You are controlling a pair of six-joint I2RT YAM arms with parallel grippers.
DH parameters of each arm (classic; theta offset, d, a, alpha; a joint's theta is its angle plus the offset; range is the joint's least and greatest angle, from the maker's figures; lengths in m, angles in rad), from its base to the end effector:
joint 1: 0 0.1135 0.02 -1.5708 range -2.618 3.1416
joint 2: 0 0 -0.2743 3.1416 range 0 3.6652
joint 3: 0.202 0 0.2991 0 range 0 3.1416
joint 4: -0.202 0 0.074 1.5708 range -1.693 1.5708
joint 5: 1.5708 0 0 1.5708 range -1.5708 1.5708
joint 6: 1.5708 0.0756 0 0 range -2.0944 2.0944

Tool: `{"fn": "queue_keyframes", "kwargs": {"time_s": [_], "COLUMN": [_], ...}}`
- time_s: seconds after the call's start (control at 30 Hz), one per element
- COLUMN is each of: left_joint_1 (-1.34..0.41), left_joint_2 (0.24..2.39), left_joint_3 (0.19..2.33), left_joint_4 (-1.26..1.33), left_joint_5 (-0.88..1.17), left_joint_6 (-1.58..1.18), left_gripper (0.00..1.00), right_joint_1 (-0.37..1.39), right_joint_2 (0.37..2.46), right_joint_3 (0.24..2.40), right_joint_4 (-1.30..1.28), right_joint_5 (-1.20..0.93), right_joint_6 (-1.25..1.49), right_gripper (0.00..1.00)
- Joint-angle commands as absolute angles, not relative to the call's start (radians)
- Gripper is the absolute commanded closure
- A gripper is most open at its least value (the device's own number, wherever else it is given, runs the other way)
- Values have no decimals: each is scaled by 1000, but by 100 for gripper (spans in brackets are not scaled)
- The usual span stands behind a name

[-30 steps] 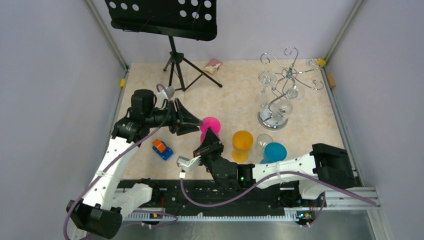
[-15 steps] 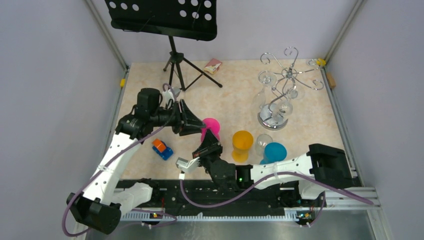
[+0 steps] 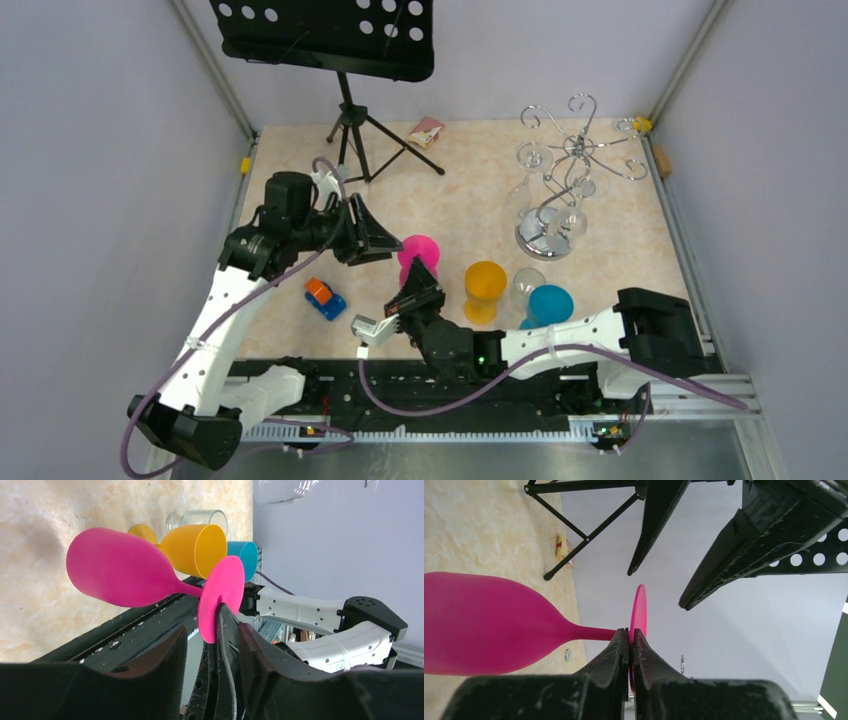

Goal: Place the wine glass upside down on the wine glass rack
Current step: Turn the wine glass upside down at the wine rack.

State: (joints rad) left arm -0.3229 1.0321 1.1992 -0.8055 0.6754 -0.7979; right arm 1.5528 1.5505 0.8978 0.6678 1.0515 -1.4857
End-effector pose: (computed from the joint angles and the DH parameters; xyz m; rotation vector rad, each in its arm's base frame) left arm 0.2363 -0.1289 0.3776 -0.1495 2.3854 -1.3295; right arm 0.0727 0.3939 0.2591 -1.3473 0.8902 -0.7595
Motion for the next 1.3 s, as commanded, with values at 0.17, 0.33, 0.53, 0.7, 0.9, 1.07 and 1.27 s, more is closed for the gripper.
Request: {"fn": "queue_keyframes", "kwargs": {"time_s": [0.17,0.33,0.53,0.7,0.9,1.07,1.27], "left_joint_1": [-327,-327,-327,-327,-327,-327,-329], "left_joint_2": [1037,1036,1033,1042,1049,1054,1055], "left_joint_3": [1089,1065,1055,1061,1051,1044,1042], "left_joint_4": [-630,-615,-555,-537,-525,-522,-523], "left_joint_5": [840,840,846,839,832,841,848], "left_joint_6": [-863,-865,-901,-909,-918,-922,-914], "left_gripper": [62,66,70,81,100,97,100], "right_joint_1": [1572,1574,1580,1583,1586,1586,1587], "right_joint_2": [1561,1566,1573,1575,1578,1584,1600], "right_joint_3": [956,967,974,974,978,987,997], "right_joint_4": [740,760,781,788,790,787,770], "right_joint_5": [1062,1057,1054,1055,1055,1051,1051], "right_joint_6": [-1503,-1506,-1508,-1512,-1514,-1514,-1508], "right_gripper": [100,100,100,100,100,100,100]}}
